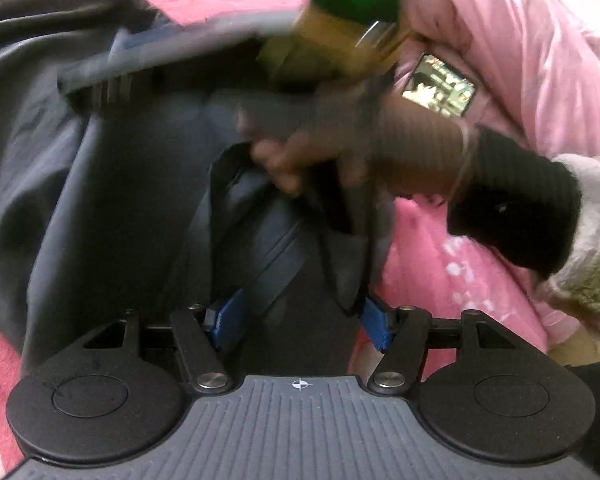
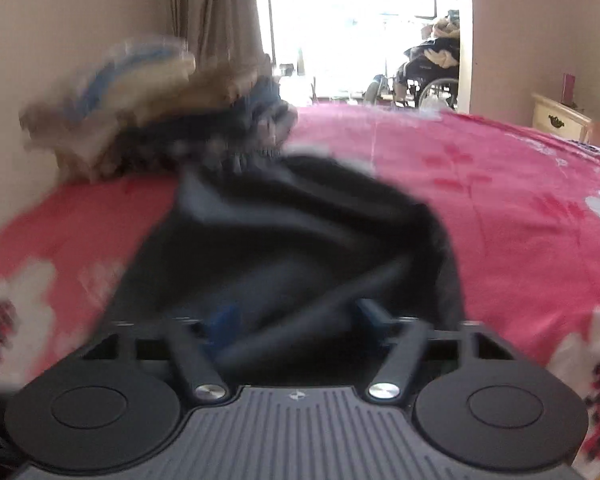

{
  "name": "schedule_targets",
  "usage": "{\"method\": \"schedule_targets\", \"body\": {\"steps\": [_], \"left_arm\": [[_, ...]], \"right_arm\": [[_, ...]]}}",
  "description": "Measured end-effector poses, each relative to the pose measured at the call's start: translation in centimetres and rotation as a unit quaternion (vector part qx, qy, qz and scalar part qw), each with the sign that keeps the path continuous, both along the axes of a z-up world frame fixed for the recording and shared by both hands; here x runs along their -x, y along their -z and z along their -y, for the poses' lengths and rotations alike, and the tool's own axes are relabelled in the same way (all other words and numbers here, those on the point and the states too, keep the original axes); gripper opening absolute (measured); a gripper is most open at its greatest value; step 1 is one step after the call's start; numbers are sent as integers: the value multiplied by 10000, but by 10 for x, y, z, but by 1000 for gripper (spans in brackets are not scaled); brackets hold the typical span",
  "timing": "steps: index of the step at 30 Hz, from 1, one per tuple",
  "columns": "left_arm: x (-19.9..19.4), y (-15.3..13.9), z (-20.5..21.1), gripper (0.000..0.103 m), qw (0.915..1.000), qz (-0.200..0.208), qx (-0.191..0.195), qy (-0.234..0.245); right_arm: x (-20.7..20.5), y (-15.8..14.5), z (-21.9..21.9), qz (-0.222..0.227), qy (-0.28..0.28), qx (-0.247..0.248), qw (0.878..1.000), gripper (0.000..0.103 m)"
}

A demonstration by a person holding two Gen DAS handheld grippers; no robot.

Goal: Fold clothes

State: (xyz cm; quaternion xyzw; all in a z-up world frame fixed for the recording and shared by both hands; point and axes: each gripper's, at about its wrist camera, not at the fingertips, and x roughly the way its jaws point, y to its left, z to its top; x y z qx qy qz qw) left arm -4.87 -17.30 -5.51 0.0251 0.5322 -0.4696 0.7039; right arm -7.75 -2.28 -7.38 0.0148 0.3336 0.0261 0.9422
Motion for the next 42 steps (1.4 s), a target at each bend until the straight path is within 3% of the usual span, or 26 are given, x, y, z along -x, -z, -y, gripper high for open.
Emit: {"method": "schedule_targets", "body": {"steps": [4, 10, 42], "left_arm": [[-9, 0, -4, 62, 9998, -53, -12, -202], [-15, 4, -8, 62, 9992, -221, 32, -321], [-14, 7, -9, 62, 9988, -421, 32, -240]], "right_arm": [[9, 8, -15, 211, 203, 439, 9986, 103], [12, 10, -10, 253, 318, 159, 9990, 103], [13, 12, -9, 247, 324, 183, 9990, 103]]}}
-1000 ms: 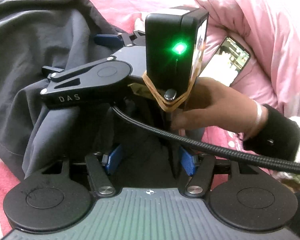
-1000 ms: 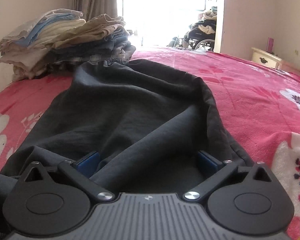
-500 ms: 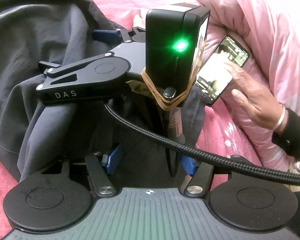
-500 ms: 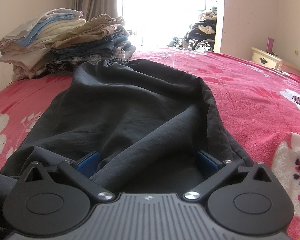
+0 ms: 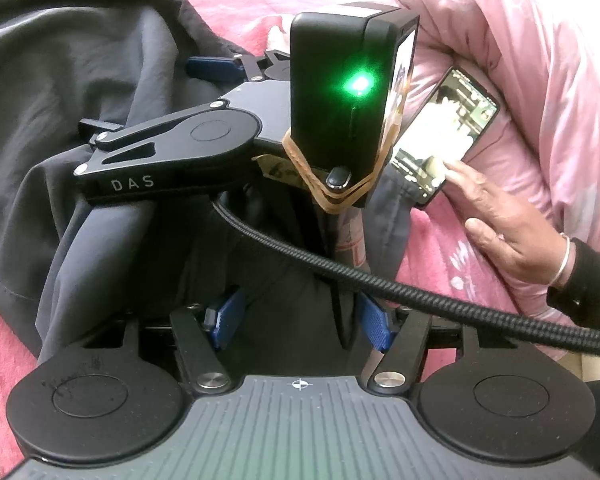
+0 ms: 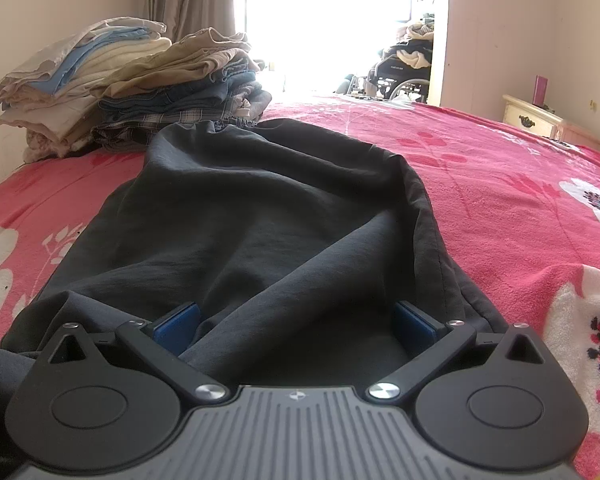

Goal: Fold clothes

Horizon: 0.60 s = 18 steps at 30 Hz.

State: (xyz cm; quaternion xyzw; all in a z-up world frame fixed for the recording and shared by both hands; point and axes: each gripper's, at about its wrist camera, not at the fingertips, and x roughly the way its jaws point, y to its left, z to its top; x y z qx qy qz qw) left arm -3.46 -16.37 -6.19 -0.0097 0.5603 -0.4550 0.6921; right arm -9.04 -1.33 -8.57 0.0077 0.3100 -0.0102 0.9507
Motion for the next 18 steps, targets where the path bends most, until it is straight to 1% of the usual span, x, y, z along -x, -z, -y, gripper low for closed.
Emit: {"method": "schedule_targets", "body": {"steps": [9, 18], "left_arm": [[-1, -1, -7, 62, 10000, -46, 14, -19], [-1, 0, -5, 62, 10000, -90, 0, 3]], "right_arm": [[0, 0, 0, -2, 5, 0, 10000, 103], [0, 0, 0, -3, 11, 10, 10000, 103]]}}
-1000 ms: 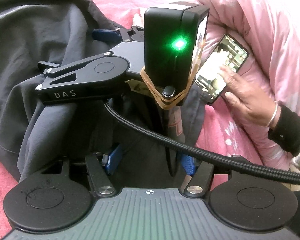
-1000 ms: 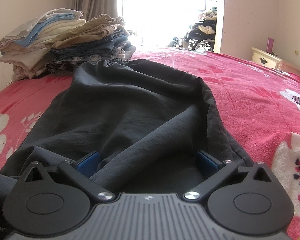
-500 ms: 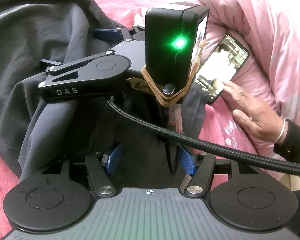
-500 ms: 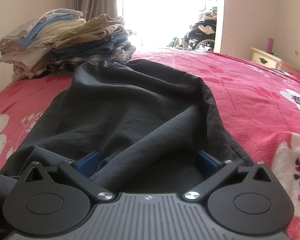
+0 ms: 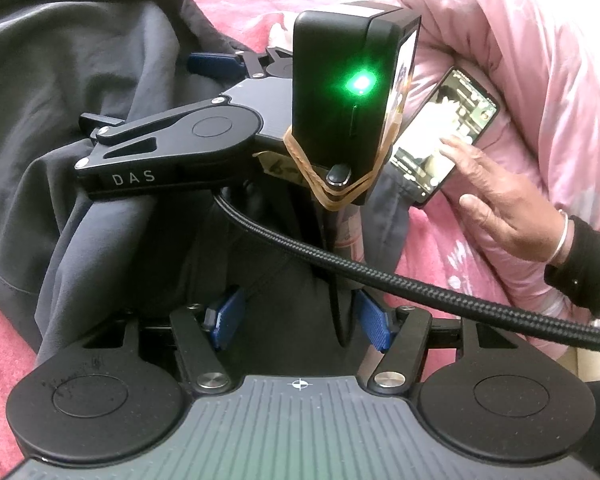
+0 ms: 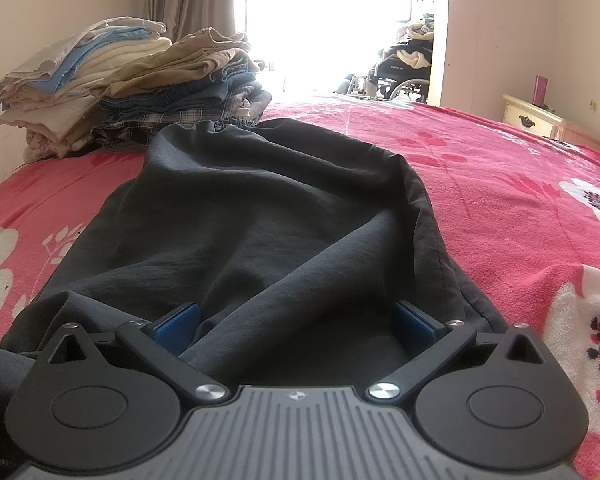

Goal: Fold clothes

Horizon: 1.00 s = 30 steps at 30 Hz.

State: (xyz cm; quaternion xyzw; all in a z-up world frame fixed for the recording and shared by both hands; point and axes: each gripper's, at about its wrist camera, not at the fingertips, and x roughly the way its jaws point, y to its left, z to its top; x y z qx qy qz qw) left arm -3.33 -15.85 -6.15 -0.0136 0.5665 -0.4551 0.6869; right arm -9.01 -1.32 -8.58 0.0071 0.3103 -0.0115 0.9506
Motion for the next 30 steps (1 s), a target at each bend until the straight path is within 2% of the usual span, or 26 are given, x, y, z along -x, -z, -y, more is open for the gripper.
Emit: {"method": "schedule_targets", "body": {"steps": [30], "left_arm": [[-1, 2, 0, 62, 10000, -63, 7, 14]], "right_arm": [[0, 0, 0, -7, 16, 11, 10000, 103]]}}
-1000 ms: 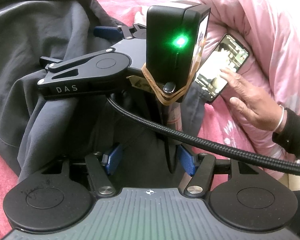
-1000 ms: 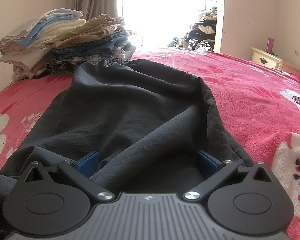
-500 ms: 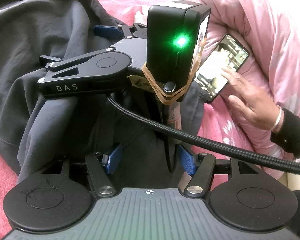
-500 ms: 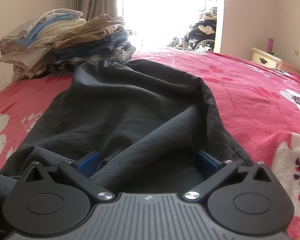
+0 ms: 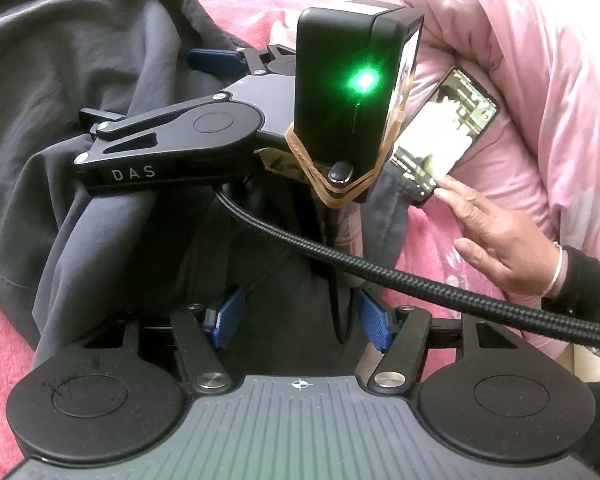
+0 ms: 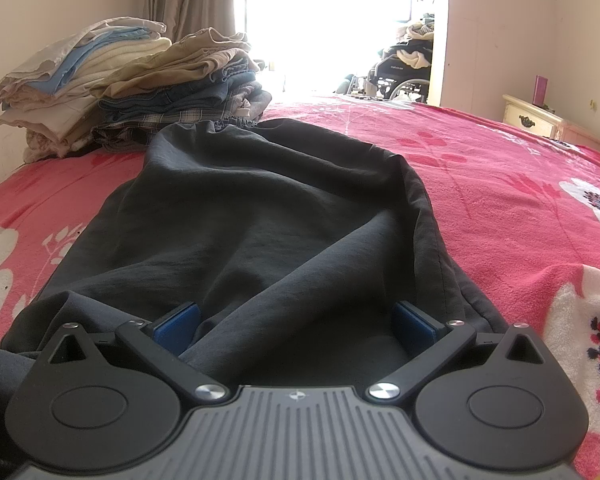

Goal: Fold clothes

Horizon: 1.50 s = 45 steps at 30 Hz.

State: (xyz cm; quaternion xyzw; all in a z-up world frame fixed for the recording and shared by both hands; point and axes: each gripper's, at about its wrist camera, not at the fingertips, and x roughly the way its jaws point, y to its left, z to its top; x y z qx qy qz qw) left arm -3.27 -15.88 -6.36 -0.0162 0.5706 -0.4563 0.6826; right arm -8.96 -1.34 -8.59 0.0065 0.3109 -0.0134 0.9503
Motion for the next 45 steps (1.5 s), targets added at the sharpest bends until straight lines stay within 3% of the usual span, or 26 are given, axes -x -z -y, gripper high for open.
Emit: {"method": "schedule_targets", "body": {"steps": [45], "left_arm": [[-1, 3, 6, 62, 10000, -52, -9, 55]], "right_arm": [[0, 0, 0, 5, 37, 10, 10000, 103]]}}
